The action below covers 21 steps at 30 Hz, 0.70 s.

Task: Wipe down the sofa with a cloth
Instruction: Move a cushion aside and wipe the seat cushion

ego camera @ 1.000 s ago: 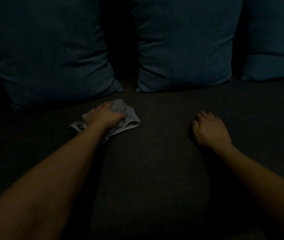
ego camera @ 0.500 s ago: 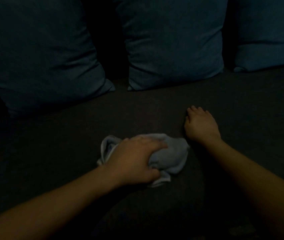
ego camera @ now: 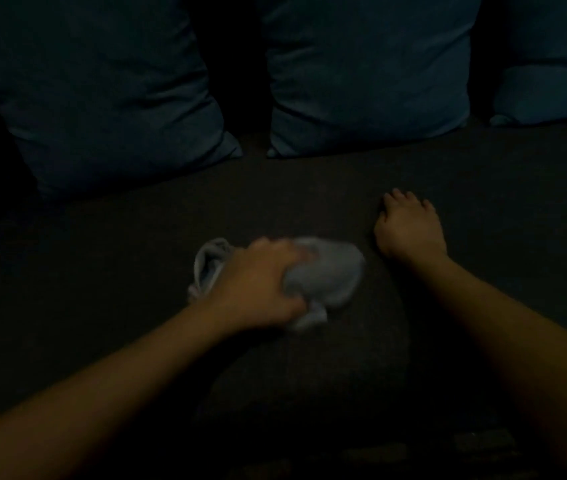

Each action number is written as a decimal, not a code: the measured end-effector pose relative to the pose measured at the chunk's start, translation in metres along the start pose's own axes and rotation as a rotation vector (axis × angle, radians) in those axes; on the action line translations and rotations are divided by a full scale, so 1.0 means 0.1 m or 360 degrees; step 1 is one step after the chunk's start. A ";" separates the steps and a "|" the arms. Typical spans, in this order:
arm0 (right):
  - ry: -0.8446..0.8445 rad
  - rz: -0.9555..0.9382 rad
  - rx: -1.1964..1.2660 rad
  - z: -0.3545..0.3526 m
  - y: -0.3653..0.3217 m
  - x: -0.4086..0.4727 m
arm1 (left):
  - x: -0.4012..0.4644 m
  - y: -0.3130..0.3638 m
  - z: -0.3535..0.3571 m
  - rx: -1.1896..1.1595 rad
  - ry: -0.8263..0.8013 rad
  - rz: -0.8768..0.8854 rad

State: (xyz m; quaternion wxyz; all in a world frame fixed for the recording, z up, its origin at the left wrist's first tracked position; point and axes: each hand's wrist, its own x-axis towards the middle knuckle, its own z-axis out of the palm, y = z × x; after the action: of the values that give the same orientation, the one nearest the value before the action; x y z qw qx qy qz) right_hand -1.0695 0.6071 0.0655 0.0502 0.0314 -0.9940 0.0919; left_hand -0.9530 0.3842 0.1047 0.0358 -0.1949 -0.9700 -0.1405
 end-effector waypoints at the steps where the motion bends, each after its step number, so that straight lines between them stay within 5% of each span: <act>1: -0.0013 -0.0009 -0.0006 -0.01 -0.01 -0.01 | -0.32 0.15 -0.06 -0.0101 -0.0065 0.0187; 3: -0.0068 -0.0003 0.0013 -0.05 -0.04 -0.05 | -0.81 0.32 -0.16 -0.0192 -0.0284 0.0426; 6: -0.0088 -0.0076 -0.0014 -0.11 -0.10 -0.09 | -0.79 0.20 -0.48 -0.0297 -0.0327 0.0314; 10: -0.0109 -0.0249 0.0180 -0.23 -0.48 -0.21 | -0.02 -0.82 -0.88 -0.0091 0.0026 -0.0472; 14: -0.0133 -0.0441 0.0320 -0.25 -0.86 -0.39 | -0.17 -1.37 -0.56 0.0135 0.0122 -0.1181; 17: -0.0241 -0.0383 0.0152 -0.06 -0.80 -0.50 | -0.59 -0.84 -0.31 0.0074 0.0093 -0.0762; 21: -0.0220 -0.0308 -0.0012 0.08 -0.79 -0.51 | -1.59 0.16 -0.32 -0.0027 -0.0307 0.0089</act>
State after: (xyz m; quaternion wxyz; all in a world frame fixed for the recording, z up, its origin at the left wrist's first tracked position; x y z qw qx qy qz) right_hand -1.0144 0.5305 0.0662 -0.0099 0.1332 -0.9878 0.0804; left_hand -0.7997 0.3312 0.1195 -0.0556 -0.2347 -0.9620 -0.1281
